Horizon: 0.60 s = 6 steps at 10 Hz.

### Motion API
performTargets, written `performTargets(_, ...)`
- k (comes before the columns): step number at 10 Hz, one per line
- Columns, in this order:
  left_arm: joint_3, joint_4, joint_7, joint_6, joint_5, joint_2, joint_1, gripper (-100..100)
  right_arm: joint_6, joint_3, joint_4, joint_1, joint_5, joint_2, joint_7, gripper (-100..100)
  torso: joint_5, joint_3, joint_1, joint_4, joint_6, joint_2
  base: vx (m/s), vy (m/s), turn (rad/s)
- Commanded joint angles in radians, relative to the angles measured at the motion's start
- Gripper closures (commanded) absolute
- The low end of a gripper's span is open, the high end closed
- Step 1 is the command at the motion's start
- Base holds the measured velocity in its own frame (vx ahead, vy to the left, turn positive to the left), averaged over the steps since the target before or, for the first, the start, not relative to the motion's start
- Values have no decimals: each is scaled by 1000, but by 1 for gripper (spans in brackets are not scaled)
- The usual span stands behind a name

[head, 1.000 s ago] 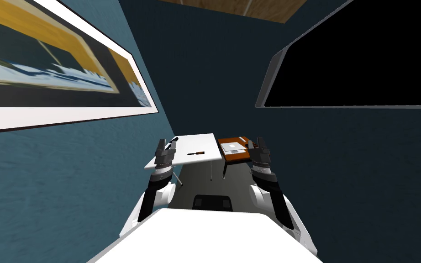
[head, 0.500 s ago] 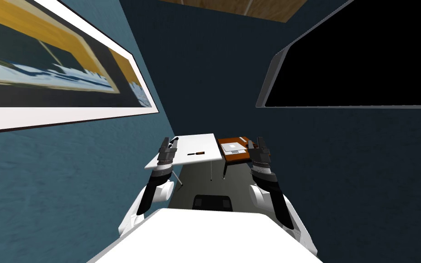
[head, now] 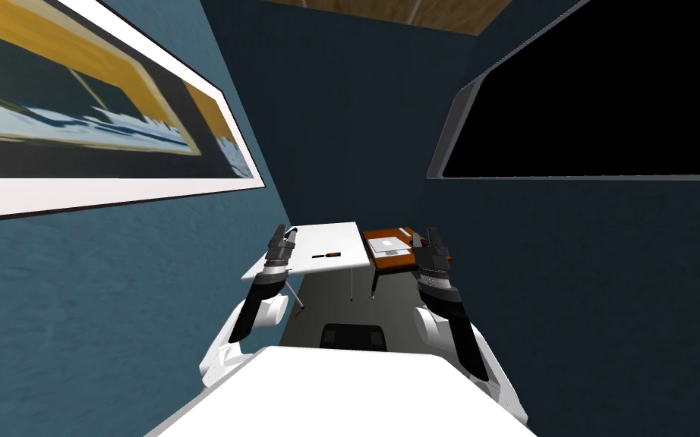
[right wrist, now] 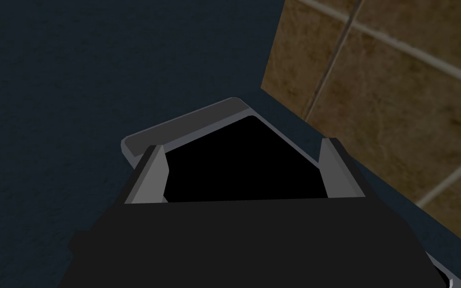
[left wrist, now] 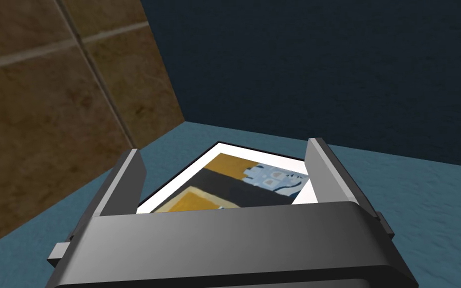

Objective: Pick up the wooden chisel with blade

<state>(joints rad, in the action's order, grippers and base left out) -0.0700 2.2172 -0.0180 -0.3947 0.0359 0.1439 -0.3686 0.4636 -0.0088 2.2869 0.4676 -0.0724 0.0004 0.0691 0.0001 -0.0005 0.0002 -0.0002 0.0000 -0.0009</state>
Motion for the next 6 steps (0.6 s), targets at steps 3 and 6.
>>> performTargets(3,-15,-5,-12,103,-3,11,37,-100,0,0,0,0,0,0,0,0,0,0,0,0,0,0,8,1,13)
performTargets(6,-42,-13,-26,197,-10,22,97,-100,0,0,0,0,0,0,0,0,0,0,0,0,0,0,11,1,20)
